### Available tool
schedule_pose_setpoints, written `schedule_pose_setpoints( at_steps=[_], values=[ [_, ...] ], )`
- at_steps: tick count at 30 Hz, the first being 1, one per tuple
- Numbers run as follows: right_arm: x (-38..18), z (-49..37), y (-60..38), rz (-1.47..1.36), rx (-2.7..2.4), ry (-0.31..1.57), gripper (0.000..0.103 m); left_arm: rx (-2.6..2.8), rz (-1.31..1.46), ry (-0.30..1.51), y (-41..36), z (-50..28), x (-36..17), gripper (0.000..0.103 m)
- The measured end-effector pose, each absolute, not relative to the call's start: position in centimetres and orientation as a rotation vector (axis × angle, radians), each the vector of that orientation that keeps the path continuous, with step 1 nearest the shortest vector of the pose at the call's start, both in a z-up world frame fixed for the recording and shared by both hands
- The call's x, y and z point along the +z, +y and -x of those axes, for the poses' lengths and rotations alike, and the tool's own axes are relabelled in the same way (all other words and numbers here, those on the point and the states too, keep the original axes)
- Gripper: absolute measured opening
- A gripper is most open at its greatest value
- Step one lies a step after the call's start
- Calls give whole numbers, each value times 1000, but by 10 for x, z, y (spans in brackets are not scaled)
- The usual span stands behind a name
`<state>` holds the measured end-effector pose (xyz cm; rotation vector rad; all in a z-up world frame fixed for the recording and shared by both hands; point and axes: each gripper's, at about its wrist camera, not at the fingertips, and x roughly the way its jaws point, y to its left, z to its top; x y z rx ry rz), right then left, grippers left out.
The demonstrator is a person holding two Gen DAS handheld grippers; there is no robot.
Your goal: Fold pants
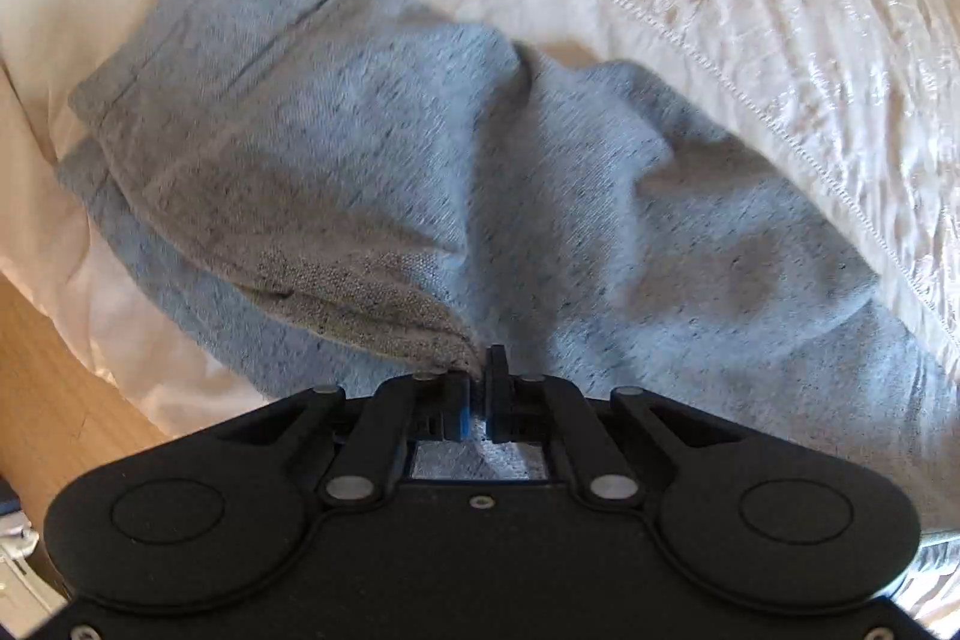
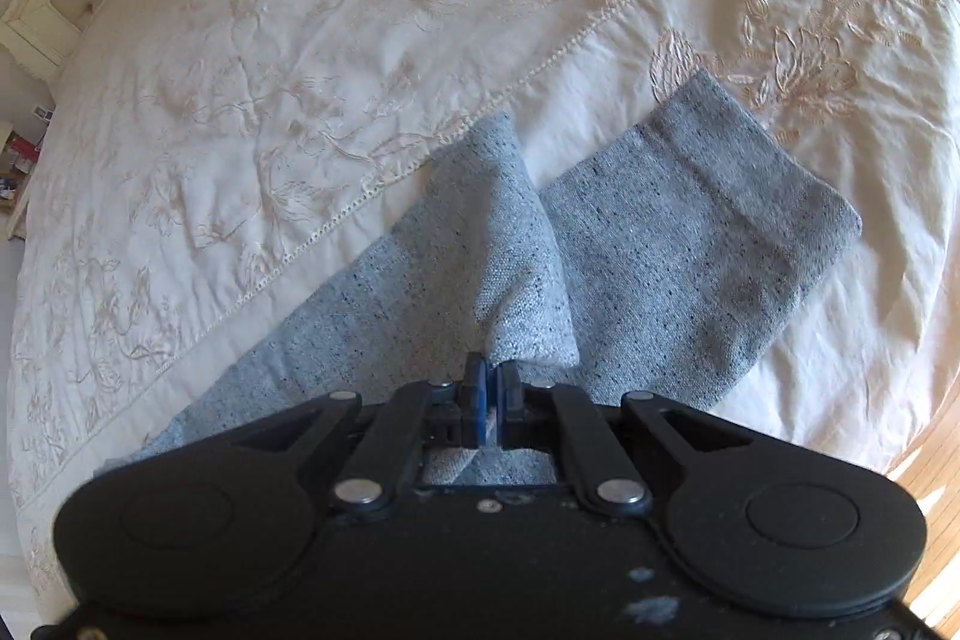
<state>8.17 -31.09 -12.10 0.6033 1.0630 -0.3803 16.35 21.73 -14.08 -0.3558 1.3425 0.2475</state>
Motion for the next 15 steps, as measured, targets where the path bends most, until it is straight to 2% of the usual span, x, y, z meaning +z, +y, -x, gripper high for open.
schedule_pose_setpoints(
  at_steps=[3,9,12,14,15],
  values=[
    [-104,-75,-308,-587,-357,1020,4,261,317,1326,217,-167,-136,5],
    [-151,-46,-309,-673,-432,1192,4,337,363,1430,232,-154,-171,6],
    [-154,-38,-318,-740,-499,1171,4,329,320,1435,224,-164,-172,6],
    [-140,-47,-307,-645,-478,1130,4,320,295,1443,220,-171,-172,6],
    [-130,-57,-291,-505,-424,1109,4,319,286,1450,218,-175,-174,6]
  ],
)
